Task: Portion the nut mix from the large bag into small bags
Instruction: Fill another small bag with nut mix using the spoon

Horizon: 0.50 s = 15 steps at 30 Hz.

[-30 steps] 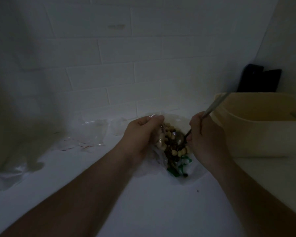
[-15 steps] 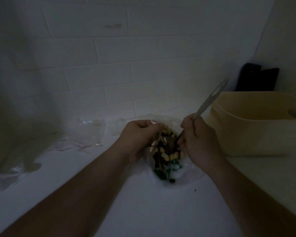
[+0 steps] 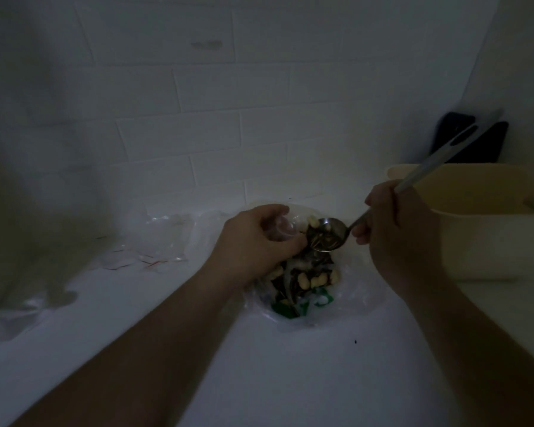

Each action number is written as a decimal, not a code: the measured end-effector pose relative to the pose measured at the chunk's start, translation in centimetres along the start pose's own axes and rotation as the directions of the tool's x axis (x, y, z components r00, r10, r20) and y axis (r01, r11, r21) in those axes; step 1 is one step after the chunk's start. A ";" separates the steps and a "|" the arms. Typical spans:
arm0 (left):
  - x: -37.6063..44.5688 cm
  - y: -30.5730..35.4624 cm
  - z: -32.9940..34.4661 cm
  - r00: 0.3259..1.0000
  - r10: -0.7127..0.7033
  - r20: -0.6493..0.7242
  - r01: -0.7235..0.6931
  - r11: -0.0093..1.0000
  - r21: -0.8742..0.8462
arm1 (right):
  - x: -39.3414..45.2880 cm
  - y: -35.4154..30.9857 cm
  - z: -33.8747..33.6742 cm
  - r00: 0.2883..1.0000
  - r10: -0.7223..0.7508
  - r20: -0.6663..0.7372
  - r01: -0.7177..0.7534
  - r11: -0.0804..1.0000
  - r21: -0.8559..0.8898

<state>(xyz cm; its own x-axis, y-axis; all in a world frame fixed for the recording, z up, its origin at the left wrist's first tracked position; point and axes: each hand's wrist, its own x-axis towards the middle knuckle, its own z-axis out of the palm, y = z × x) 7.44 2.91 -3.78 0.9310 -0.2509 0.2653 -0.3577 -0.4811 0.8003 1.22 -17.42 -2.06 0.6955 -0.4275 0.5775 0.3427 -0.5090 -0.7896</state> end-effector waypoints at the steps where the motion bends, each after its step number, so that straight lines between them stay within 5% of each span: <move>1: -0.1 0.2 0.1 1.000 0.008 0.010 -0.008 1.000 0.022 | 0.1 -0.1 -0.2 1.000 -0.023 -0.011 0.022 1.000 -0.016; 15: 0.0 0.1 1.5 0.986 0.163 -0.036 -0.153 0.968 0.198 | -0.6 -1.8 -0.1 0.973 -0.231 0.020 0.232 0.970 -0.072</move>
<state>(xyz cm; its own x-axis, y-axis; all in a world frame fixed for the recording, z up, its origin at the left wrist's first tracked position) 7.30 1.62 -4.45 0.8620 -0.2957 0.4117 -0.5035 -0.5936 0.6278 0.10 -16.26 -0.97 0.6100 -0.2829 0.7401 0.4483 -0.6470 -0.6168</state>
